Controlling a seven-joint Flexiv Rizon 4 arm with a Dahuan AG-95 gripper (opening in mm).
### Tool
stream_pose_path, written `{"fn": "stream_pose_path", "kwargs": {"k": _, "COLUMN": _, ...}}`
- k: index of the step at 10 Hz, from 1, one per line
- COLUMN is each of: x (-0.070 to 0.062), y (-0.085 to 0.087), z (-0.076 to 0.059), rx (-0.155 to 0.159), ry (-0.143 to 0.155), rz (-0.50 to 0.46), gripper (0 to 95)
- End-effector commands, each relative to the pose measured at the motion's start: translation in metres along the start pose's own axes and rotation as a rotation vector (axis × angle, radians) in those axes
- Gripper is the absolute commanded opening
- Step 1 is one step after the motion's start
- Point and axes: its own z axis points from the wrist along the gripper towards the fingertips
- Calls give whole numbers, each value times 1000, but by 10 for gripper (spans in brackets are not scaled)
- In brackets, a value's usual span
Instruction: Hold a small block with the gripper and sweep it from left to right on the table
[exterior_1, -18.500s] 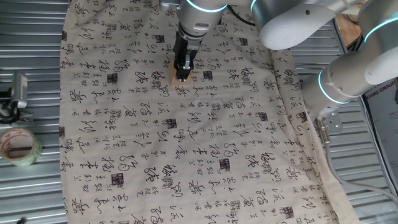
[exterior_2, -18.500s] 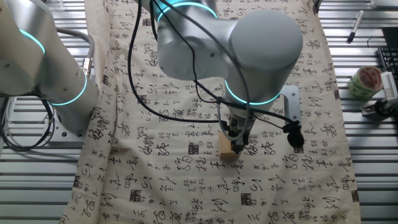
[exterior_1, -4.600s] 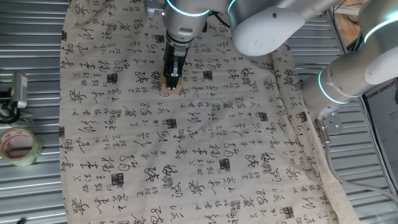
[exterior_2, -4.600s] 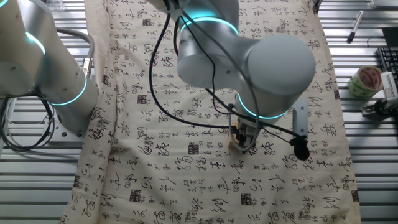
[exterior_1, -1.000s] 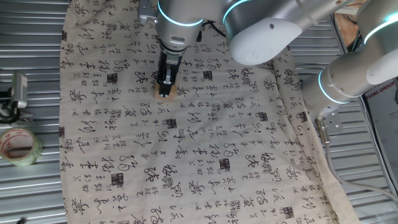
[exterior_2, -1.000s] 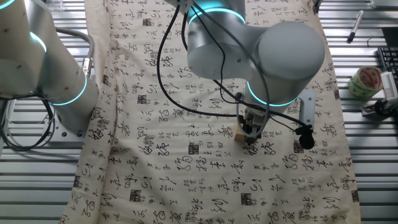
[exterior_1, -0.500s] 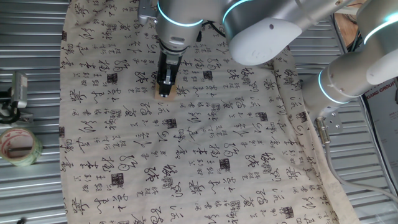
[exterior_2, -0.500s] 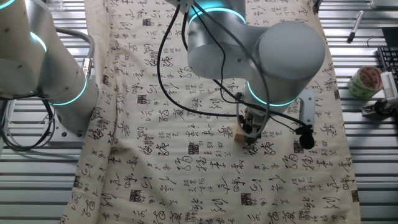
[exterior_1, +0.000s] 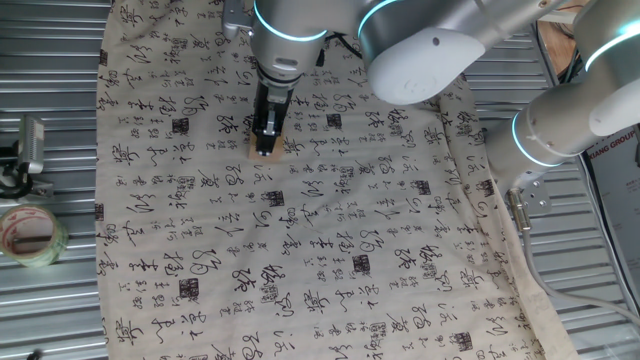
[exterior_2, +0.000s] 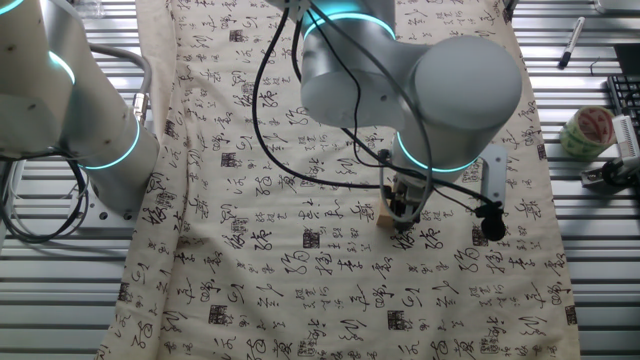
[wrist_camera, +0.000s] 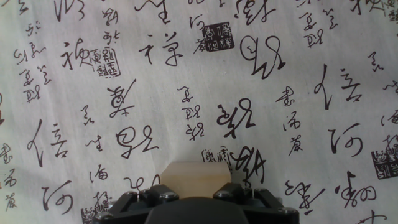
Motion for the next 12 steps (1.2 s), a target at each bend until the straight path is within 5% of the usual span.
{"fn": "stream_pose_path", "kwargs": {"k": 1, "x": 0, "y": -1, "z": 18, "rx": -3, "ry": -3, "rz": -4, "gripper": 0}}
{"fn": "stream_pose_path", "kwargs": {"k": 9, "x": 0, "y": -1, "z": 18, "rx": -6, "ry": -14, "rz": -65, "gripper": 0}}
{"fn": "stream_pose_path", "kwargs": {"k": 10, "x": 0, "y": -1, "z": 18, "rx": 35, "ry": -23, "rz": -115, "gripper": 0}}
{"fn": "stream_pose_path", "kwargs": {"k": 12, "x": 0, "y": -1, "z": 18, "rx": 57, "ry": -24, "rz": -145, "gripper": 0}}
